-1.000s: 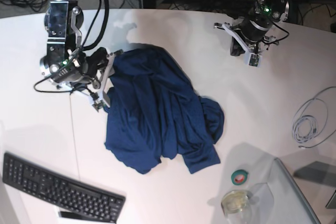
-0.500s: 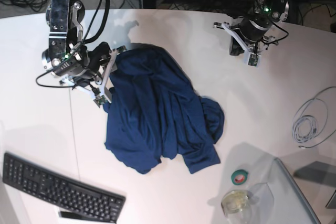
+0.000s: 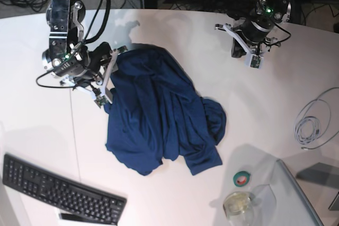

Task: Layout the t-shirt on the table in an organized manner, then fold the t-shirt properly
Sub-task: 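Move the right gripper to the shirt's collar edge and grasp it, then pull the grasped collar edge outward with the right gripper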

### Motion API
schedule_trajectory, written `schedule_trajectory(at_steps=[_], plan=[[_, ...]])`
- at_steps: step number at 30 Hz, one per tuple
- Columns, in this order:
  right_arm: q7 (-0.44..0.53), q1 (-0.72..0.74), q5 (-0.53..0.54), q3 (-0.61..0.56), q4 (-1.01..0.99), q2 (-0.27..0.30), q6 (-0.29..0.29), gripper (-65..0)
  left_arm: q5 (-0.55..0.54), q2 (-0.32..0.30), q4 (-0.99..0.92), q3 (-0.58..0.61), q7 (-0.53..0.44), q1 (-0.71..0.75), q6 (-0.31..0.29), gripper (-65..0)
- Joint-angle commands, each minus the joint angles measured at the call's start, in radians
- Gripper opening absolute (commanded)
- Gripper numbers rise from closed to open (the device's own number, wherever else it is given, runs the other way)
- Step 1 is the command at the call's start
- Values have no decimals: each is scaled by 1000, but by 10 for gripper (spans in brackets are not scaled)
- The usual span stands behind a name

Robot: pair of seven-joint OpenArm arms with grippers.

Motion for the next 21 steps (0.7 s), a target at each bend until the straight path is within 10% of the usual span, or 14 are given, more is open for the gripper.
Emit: schedule_trajectory(at_steps=[1, 21], plan=[[14, 10, 4, 0, 16, 1, -2, -404, -6, -8, 25, -2, -36, -3, 1, -650], [16, 35, 4, 0, 13, 1, -2, -402, -6, -8, -14, 0, -168, -43, 1, -650]])
